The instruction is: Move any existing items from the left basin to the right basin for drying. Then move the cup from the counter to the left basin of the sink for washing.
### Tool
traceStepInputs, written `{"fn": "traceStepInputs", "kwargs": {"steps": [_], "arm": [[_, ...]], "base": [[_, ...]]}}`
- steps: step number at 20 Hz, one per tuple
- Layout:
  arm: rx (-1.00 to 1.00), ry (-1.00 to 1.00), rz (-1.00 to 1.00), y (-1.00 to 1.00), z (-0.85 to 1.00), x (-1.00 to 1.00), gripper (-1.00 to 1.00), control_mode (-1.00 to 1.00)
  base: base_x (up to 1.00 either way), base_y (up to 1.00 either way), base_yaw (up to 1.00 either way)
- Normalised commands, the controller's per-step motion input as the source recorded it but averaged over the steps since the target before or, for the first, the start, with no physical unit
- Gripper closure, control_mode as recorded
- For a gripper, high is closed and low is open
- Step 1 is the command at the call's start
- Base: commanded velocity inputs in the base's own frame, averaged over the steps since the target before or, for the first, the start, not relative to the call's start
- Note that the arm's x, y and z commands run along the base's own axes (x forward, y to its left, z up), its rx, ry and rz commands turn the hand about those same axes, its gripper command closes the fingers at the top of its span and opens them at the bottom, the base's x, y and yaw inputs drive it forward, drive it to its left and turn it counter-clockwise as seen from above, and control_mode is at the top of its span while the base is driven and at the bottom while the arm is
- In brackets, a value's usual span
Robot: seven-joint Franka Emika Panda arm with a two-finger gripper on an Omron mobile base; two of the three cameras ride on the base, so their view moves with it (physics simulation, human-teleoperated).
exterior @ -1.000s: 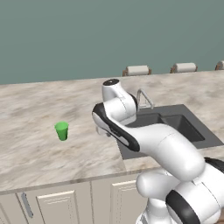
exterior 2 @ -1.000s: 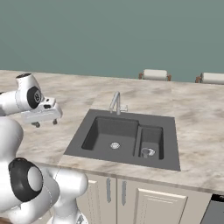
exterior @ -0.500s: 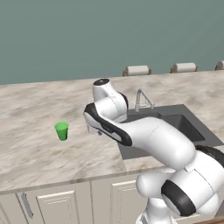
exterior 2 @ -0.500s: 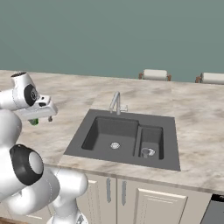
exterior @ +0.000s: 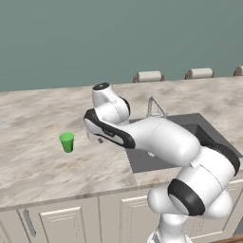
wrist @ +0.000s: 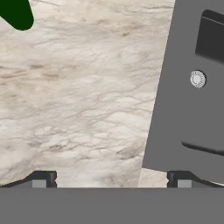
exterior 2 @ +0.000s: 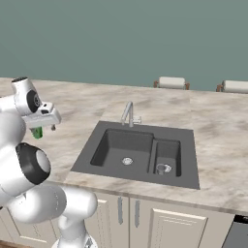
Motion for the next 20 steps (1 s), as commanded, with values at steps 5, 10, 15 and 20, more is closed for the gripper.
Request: {"fn": "traceStepInputs", "kwargs": {"steps": [5,10,15,20], "arm": [[0.00,0.00,-0.02,0.28,0.00,0.30,-1.00,-1.00],[0.00,0.00,-0.02,0.28,0.00,0.31,-1.00,-1.00],[0.03,0.00,0.00,0.18,0.00,0.23,-1.00,-1.00],[0.07,-0.07,0.00,0.05,0.00,0.05,-1.00,-1.00]], "base": [[0.00,0.00,0.00],[0.00,0.00,0.00],[0.00,0.00,0.00],[0.00,0.00,0.00]]}}
